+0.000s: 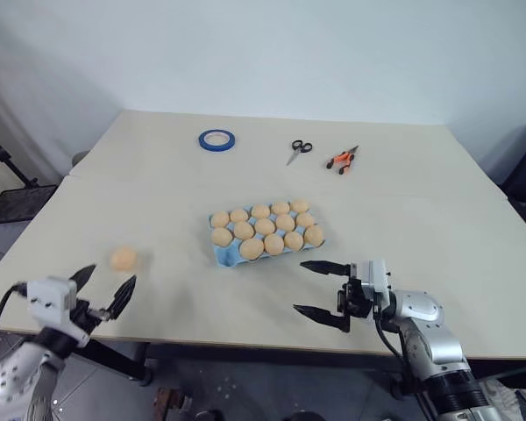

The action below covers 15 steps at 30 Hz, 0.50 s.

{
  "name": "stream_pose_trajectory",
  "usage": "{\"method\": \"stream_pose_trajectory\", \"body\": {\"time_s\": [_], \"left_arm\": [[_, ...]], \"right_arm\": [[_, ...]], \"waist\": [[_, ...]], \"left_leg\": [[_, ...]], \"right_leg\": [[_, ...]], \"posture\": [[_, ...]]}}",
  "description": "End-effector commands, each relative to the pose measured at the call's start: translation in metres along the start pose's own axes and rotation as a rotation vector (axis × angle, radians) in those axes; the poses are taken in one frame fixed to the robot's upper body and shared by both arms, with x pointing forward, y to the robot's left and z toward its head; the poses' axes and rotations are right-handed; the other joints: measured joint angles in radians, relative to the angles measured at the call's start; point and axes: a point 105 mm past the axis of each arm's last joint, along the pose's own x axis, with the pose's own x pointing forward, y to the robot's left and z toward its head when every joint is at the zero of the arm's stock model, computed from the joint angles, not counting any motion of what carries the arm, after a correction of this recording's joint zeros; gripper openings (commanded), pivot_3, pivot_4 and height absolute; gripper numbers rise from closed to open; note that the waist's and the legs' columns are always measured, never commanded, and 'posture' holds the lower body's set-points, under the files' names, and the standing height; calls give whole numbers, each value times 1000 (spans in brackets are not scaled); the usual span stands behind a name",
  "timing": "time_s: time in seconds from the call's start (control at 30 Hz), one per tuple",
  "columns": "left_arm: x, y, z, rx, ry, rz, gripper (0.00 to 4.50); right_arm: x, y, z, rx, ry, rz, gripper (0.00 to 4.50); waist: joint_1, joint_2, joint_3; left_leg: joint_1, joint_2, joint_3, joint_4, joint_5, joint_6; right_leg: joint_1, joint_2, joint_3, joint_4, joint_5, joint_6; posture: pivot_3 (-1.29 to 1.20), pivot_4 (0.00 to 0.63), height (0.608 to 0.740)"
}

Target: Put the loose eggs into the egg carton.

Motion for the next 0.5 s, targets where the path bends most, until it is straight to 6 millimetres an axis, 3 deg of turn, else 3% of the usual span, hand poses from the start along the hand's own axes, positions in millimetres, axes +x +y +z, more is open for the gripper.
{"method": "stream_pose_trajectory", "body": {"time_s": [0.03,0.3,0.5], "left_arm": [[-5,4,9,15,-34,39,4486],[27,8,24,27,-83,29,4486],[70,12,15,40,-1,45,4486]], "right_arm": [[5,-1,3,-36,-16,35,4500],[8,-3,3,-46,-21,31,4500],[9,-3,4,-55,-22,16,4500]], "waist": [[3,-1,0],[10,-1,0],[7,-1,0]], "left_leg": [[0,0,-1,0,-1,0],[3,0,-4,-1,-3,-2],[10,0,-2,-5,-4,-4]], "right_leg": [[0,0,-1,0,0,-1],[6,-1,-4,-2,0,-4],[11,0,-4,-4,0,-5]], "posture": [[0,150,740],[0,150,740],[0,150,740]]}}
